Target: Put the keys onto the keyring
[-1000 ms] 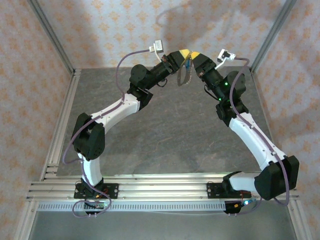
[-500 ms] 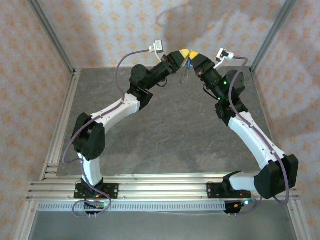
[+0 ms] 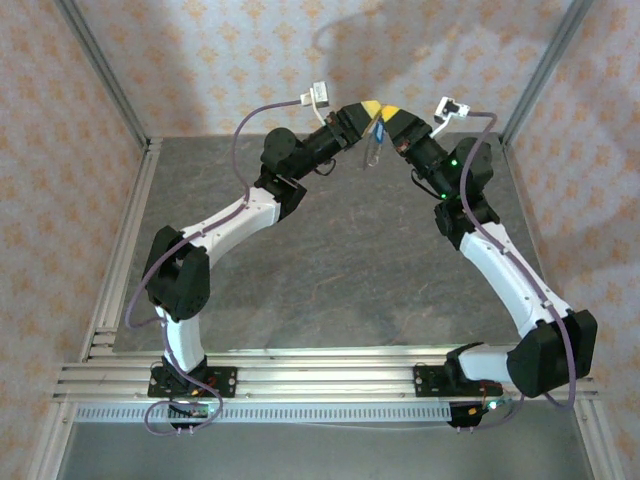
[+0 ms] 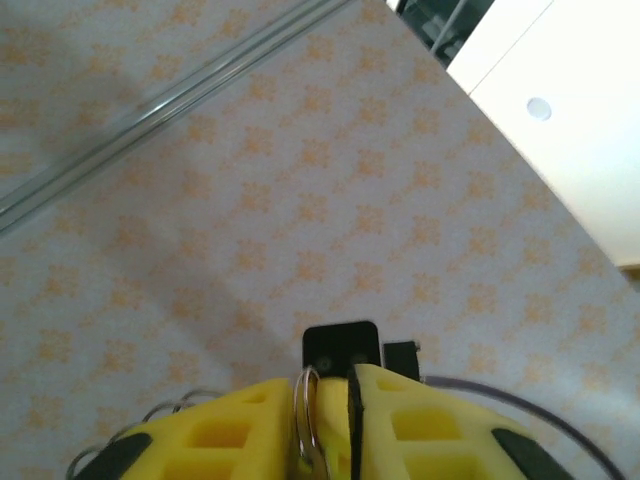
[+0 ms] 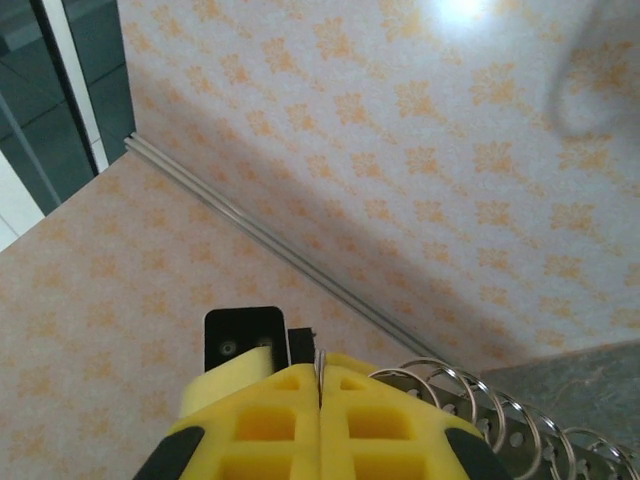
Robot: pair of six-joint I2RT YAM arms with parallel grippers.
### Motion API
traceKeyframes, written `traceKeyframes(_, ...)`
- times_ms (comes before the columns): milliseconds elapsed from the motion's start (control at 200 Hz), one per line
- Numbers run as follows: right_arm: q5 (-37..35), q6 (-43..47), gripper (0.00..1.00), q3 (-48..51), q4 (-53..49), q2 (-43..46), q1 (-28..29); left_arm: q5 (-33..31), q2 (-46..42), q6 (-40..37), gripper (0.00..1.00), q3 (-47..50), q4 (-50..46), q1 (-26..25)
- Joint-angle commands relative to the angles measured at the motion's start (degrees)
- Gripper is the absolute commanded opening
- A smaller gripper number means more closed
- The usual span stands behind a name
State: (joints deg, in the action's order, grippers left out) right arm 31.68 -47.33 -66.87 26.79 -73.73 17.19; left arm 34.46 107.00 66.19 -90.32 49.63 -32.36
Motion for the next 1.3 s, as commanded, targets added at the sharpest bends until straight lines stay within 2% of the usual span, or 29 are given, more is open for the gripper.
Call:
traceKeyframes(0, 7.6, 0.0, 0.00, -3.9, 0.8, 0.0, -2.9, 2.1, -4.2, -5.0, 0.33, -1.4, -4.9, 0.9)
traceKeyframes(115, 14.1, 0.5, 0.00, -6.0, -0.8, -1.5, -5.6, 3.3, -6.1, -7.7, 0.44, -0.6, -9.0, 2.8)
traceKeyframes(225, 20.4, 2.2, 0.00, -8.9, -3.1, -3.2, -7.4, 6.2, -7.0, -10.4, 0.49, -1.4, -14.2, 4.7)
traceKeyframes(641, 39.8, 16.4, 0.00, -22.3, -22.2, -12.7, -9.7, 25.8, -3.1, -24.6, 0.51, -13.9, -35.8, 9.5)
traceKeyframes(791, 42.0, 18.1, 0.00, -23.8, -24.6, -15.4, -9.6, 29.9, -1.8, -28.0, 0.45, -17.2, -40.8, 9.5)
traceKeyframes(976, 42.4, 18.2, 0.00, -23.3, -24.3, -16.2, -9.7, 30.1, -1.2, -31.6, 0.32, -18.2, -45.9, 9.5)
traceKeyframes(1291, 42.3, 18.1, 0.00, -22.3, -23.6, -15.6, -9.7, 28.0, -0.3, -29.8, 0.33, -17.1, -43.8, 9.9)
